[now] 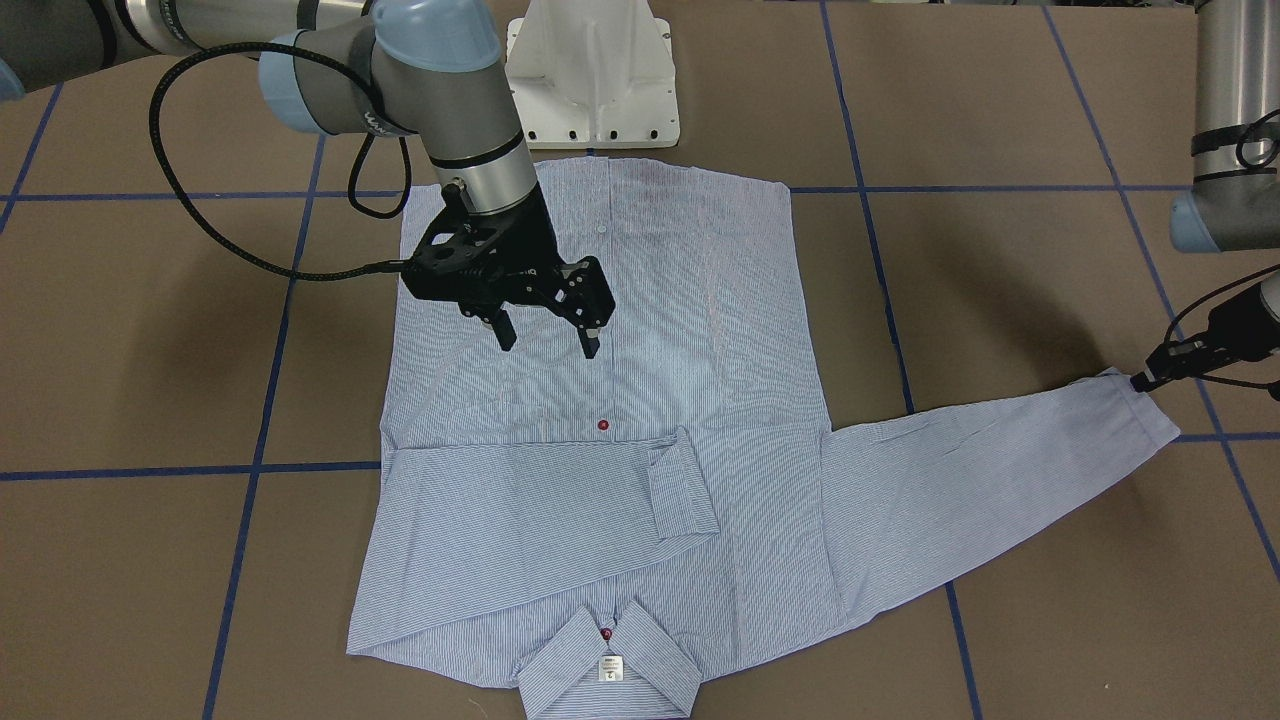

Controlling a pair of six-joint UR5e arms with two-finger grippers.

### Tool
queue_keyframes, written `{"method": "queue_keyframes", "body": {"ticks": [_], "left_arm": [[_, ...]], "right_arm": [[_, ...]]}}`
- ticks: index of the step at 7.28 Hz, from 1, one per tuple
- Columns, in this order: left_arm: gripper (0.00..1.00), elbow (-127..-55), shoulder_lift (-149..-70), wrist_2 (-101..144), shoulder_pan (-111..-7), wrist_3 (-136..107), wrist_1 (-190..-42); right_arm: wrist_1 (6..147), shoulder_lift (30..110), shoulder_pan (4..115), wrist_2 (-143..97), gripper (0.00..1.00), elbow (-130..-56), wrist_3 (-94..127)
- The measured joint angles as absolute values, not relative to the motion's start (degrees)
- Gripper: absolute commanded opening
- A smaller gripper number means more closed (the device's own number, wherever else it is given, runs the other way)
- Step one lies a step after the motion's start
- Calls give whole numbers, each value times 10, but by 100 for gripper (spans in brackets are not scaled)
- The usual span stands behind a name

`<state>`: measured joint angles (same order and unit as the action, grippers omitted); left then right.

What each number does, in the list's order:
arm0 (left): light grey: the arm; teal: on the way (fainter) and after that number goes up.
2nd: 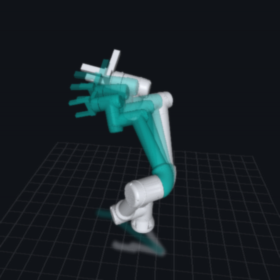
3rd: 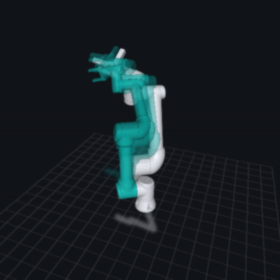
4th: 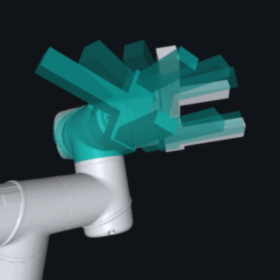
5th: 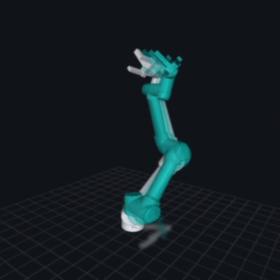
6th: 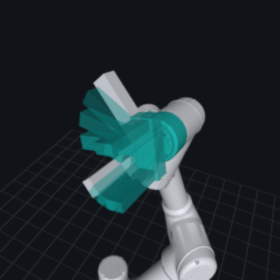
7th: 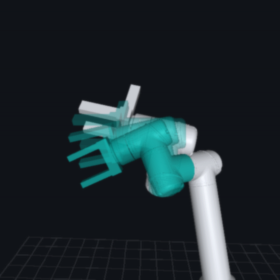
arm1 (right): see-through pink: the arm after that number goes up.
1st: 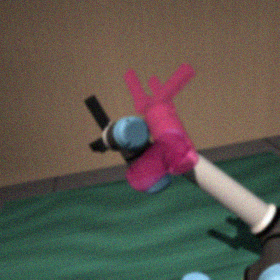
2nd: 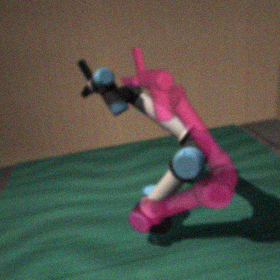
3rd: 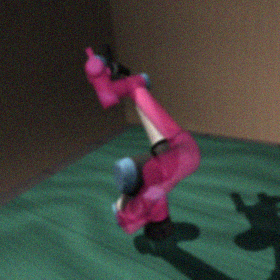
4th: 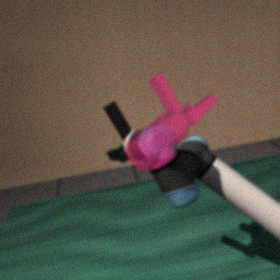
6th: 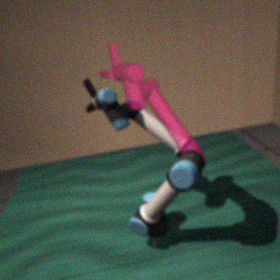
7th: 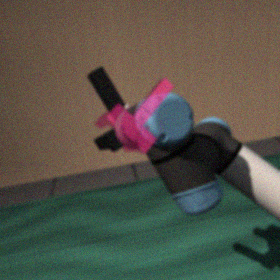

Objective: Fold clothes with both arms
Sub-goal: 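Grasp the other sleeve cuff with the left gripper while the right holds still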

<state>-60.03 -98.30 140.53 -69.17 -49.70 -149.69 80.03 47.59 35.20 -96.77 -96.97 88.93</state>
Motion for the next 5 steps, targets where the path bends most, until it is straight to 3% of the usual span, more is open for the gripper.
{"method": "queue_keyframes", "body": {"ticks": [5], "left_arm": [[0, -626, -989, 1415, -692, -531, -1493]], "right_arm": [[800, 484, 352, -968, 100, -970, 890]]}}
